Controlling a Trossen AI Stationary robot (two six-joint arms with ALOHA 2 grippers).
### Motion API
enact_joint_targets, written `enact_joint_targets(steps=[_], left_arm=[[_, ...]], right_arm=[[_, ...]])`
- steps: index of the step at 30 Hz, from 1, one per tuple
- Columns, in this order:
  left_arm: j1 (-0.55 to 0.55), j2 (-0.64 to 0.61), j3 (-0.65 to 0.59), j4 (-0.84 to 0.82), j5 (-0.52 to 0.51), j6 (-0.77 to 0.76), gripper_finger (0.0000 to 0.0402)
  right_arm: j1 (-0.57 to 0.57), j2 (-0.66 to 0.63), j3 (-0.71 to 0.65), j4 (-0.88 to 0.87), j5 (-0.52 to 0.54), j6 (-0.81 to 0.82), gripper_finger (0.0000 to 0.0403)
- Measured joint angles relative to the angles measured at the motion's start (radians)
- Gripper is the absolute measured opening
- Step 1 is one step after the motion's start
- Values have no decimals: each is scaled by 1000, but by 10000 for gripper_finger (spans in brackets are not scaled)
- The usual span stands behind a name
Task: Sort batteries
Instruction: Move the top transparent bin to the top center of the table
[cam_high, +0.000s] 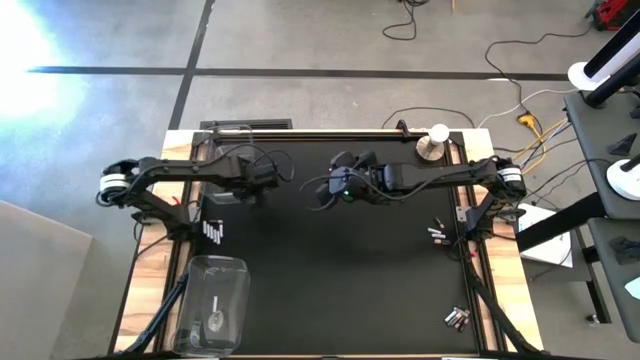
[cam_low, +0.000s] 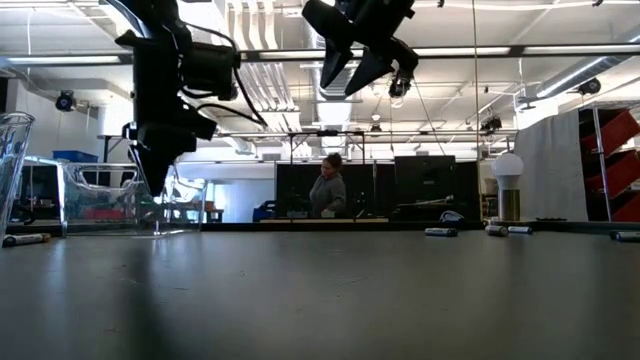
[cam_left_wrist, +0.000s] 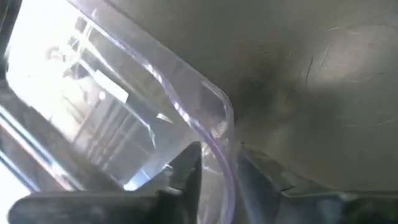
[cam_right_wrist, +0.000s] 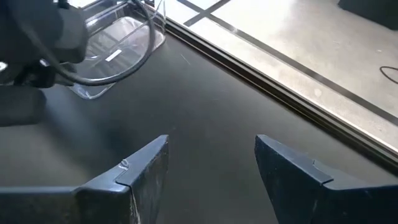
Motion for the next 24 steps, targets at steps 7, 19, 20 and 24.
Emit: enact_joint_targets(steps=[7,19,20,24], left_arm=[[-2,-16,20,58,43,-1,7],[-118,-33,329,99,54,-8,1],[-129,-22,359,116,55,-8,1],[-156,39,466,192,63,7,1]], right_arm=[[9,-40,0,-31,0,2,223],[6,-208,-1,-217,131,-28,226],[6,-224,-1,-239,147,-28,226],[3,-276,-2,-316,194,-28,224]])
